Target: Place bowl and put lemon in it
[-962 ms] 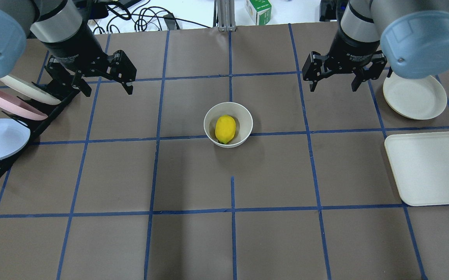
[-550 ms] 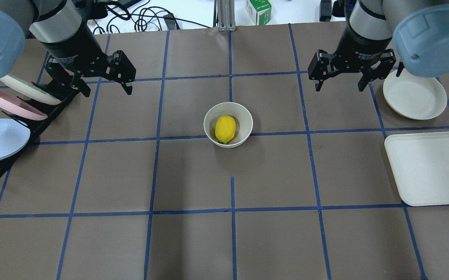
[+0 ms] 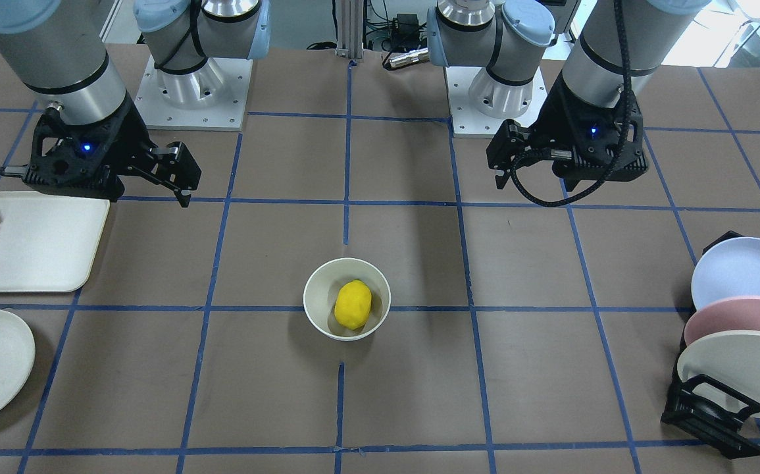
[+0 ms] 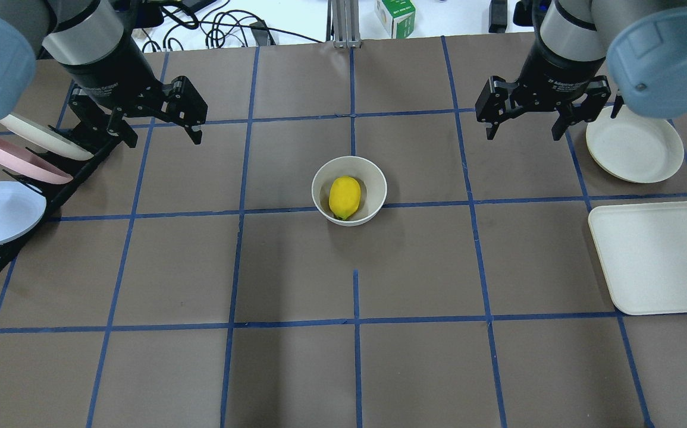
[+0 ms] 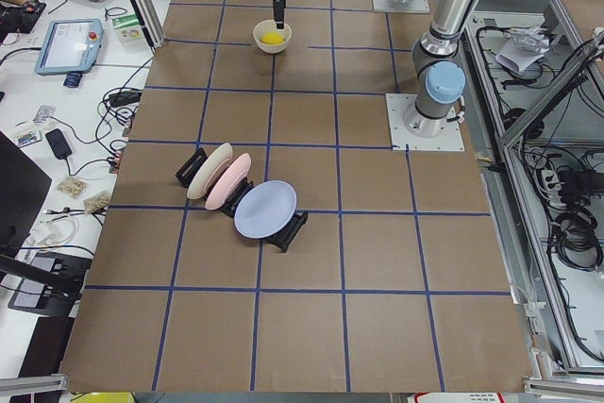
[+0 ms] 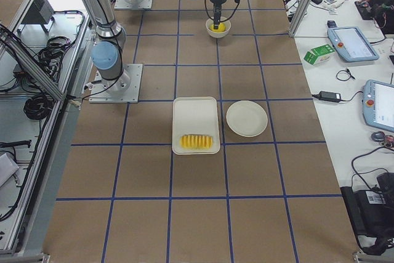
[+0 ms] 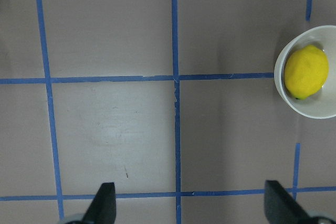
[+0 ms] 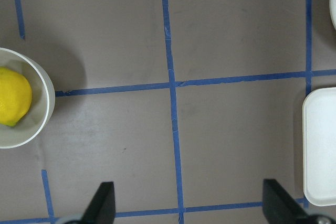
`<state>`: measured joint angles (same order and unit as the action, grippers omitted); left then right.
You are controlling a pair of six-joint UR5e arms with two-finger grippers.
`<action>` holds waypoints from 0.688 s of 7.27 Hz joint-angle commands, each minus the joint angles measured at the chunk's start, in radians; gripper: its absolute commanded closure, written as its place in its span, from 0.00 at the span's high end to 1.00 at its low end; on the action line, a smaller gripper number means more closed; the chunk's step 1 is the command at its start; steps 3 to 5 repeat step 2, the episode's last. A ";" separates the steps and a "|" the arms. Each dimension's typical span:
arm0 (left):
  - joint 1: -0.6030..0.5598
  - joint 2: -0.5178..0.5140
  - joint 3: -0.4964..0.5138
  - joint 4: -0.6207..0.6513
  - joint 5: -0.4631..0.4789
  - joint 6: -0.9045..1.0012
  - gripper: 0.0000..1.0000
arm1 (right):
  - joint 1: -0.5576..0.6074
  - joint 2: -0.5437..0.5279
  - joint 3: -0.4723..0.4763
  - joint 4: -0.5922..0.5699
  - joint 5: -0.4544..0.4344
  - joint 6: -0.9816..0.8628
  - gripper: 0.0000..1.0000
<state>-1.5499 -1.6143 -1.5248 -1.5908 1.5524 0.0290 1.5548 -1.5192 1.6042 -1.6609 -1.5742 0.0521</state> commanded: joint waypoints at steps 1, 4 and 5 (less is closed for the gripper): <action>0.001 0.001 0.000 0.000 0.000 0.000 1.00 | 0.001 0.001 0.002 0.003 -0.006 0.002 1.00; 0.001 -0.002 0.000 0.002 -0.002 0.000 1.00 | 0.001 0.002 0.002 0.001 -0.007 0.002 1.00; 0.001 -0.002 0.000 0.002 -0.002 0.000 1.00 | 0.001 0.002 0.002 0.001 -0.007 0.002 1.00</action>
